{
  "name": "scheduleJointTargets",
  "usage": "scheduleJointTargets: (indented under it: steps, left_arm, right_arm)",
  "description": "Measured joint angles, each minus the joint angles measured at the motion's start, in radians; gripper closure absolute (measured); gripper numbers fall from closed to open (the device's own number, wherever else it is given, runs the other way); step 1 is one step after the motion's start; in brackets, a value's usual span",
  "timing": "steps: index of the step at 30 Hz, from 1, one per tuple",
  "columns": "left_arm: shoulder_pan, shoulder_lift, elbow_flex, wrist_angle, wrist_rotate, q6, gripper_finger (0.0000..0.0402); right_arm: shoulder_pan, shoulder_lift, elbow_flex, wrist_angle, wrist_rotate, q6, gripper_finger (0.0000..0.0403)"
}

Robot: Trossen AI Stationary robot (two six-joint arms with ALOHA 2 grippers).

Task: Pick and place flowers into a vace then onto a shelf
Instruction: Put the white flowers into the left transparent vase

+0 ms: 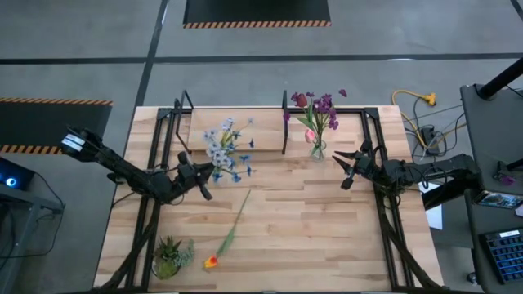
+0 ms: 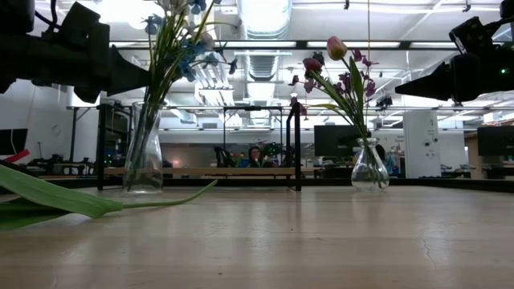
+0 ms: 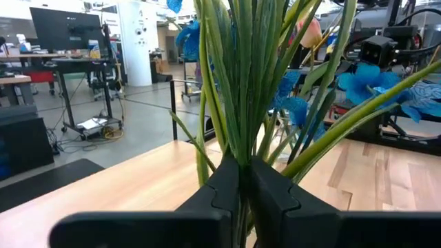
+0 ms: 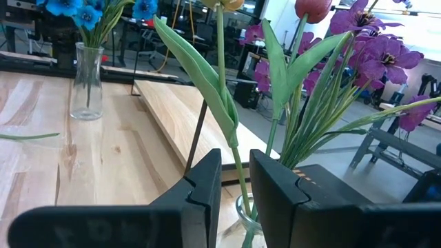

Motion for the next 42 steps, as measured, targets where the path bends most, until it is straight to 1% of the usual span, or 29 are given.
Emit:
scheduleJointTargets:
  steps: [5, 12, 17, 22, 27, 32, 39, 42]
  left_arm:
    - [0.000, -0.001, 0.007, -0.001, 0.000, 0.005, 0.0362]
    - [0.000, -0.001, 0.006, -0.001, 0.001, 0.007, 0.0287]
    - [0.000, -0.009, 0.006, -0.001, 0.003, 0.009, 0.0257]
    - [-0.023, -0.040, 0.006, -0.006, 0.017, 0.022, 0.0243]
    - [-0.056, -0.091, 0.008, -0.069, 0.019, 0.033, 0.0241]
    - [-0.064, -0.156, 0.009, -0.123, 0.017, 0.057, 0.0241]
    - [-0.064, -0.252, 0.009, -0.270, 0.016, 0.041, 0.0240]
    - [-0.064, -0.278, 0.009, -0.319, 0.016, 0.033, 0.0233]
  right_arm:
    - [0.000, 0.000, 0.000, 0.000, 0.000, 0.000, 0.0335]
    - [0.000, 0.000, 0.000, 0.000, 0.000, 0.000, 0.0335]
    - [0.000, 0.000, 0.000, -0.001, 0.000, 0.000, 0.0335]
    - [0.000, 0.000, 0.000, -0.001, 0.000, 0.000, 0.0335]
    - [0.000, 0.000, 0.000, -0.001, 0.000, 0.000, 0.0335]
    - [0.000, 0.000, 0.000, -0.001, 0.000, 0.000, 0.0335]
    - [0.000, 0.000, 0.000, -0.002, 0.000, 0.019, 0.0335]
    - [0.000, 0.000, 0.000, -0.009, 0.000, 0.019, 0.0335]
